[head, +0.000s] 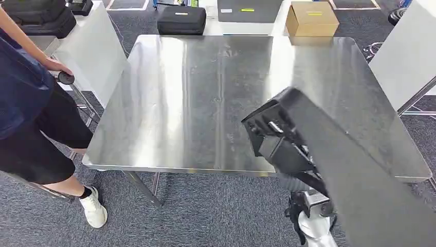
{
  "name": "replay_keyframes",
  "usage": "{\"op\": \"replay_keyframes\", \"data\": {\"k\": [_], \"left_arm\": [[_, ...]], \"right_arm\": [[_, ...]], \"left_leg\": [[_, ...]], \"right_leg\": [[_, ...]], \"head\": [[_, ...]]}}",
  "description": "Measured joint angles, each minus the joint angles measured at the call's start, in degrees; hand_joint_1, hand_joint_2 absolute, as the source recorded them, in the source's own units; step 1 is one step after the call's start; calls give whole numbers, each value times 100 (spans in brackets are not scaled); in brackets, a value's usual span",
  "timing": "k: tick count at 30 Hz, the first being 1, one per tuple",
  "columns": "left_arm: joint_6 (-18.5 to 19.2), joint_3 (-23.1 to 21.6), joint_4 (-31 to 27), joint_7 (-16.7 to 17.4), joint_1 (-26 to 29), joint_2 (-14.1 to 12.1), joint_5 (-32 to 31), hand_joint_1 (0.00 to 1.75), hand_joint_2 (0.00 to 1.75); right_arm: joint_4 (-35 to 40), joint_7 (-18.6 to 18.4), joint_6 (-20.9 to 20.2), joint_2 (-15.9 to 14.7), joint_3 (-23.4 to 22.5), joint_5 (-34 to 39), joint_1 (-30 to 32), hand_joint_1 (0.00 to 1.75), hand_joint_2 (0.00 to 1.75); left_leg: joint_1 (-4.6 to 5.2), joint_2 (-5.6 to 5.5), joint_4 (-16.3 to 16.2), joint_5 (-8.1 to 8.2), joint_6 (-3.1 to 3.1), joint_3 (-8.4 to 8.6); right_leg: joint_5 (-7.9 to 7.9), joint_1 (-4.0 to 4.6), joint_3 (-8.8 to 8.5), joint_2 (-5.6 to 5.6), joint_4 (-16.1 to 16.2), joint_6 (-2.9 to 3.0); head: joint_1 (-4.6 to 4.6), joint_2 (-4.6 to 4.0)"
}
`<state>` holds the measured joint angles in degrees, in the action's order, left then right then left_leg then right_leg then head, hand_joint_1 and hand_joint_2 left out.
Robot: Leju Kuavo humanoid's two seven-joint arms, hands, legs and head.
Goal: Take the parts from the cabinet and place them on the table.
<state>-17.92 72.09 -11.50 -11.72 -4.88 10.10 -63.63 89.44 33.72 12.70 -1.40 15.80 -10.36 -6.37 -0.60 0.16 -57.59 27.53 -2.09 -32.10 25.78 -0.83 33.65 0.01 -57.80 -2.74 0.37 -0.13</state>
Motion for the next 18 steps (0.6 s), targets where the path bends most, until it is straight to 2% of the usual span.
{"op": "replay_keyframes", "data": {"k": [4, 7, 11, 18], "left_arm": [[22, -13, 0, -13, 0, -7, -35, 0, 175], [57, -50, 0, -13, -2, -9, -66, 0, 175], [107, -124, 0, -11, -9, -15, -122, 0, 175], [125, -157, 0, 4, -11, -30, -181, 0, 175]], "right_arm": [[-83, -57, -136, 46, 180, 2, -59, 175, 175], [-241, -173, -280, 142, 405, 50, -244, 175, 175], [-655, -301, -276, 268, 662, 214, -583, 175, 175], [-1338, -441, -232, 371, 752, 525, -1095, 175, 175]], "left_leg": [[-13, 0, 11, -3, 101, 0], [-8, 10, 11, -3, 106, 2], [5, 4, 7, -5, 107, 4], [22, 5, -2, -5, 106, 2]], "right_leg": [[1, 11, 0, -1, -6, 2], [0, 10, 0, 1, -7, 4], [-1, 3, -8, -6, -6, 5], [-9, -12, -8, -4, -4, 16]], "head": [[4, 0], [7, 0], [9, 0], [7, 0]]}}
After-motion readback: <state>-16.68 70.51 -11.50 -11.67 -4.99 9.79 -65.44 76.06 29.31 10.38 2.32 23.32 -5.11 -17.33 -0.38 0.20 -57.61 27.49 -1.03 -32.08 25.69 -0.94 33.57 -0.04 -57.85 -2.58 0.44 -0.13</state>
